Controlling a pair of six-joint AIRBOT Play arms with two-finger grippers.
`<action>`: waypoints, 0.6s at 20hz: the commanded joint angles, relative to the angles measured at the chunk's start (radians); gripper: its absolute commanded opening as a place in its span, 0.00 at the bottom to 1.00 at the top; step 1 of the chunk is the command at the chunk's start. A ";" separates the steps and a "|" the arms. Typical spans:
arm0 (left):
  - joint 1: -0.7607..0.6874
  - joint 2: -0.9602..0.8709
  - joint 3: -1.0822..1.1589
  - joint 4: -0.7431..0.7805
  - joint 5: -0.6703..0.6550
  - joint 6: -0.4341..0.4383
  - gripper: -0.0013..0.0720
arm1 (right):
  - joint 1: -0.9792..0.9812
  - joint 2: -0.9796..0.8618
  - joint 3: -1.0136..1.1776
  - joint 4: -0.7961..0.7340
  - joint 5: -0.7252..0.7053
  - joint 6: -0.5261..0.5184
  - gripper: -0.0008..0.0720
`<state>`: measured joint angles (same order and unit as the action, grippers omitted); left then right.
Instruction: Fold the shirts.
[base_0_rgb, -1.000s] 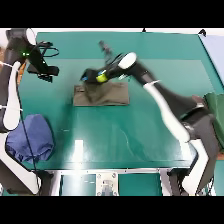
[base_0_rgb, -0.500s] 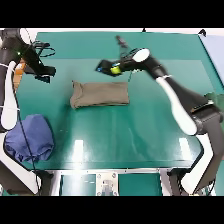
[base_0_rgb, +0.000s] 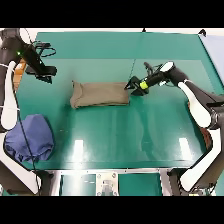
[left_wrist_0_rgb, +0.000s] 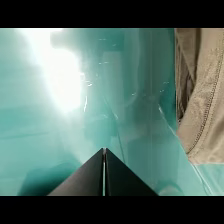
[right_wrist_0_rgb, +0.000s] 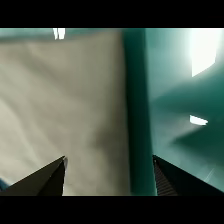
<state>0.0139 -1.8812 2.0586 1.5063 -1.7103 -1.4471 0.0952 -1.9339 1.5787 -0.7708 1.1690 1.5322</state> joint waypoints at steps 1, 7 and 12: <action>0.000 0.001 0.001 -0.004 0.000 -0.015 0.05 | 0.062 -0.037 -0.050 0.126 -0.066 -0.052 0.85; 0.000 0.001 0.001 -0.008 -0.003 -0.015 0.05 | 0.097 -0.035 0.109 0.184 -0.037 -0.048 0.04; 0.000 0.005 -0.032 -0.047 -0.031 -0.014 0.05 | -0.082 0.157 0.283 0.183 0.042 -0.014 0.04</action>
<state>0.0139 -1.8786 2.0460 1.4811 -1.7267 -1.4616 0.1043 -1.8729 1.7756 -0.5976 1.1610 1.4918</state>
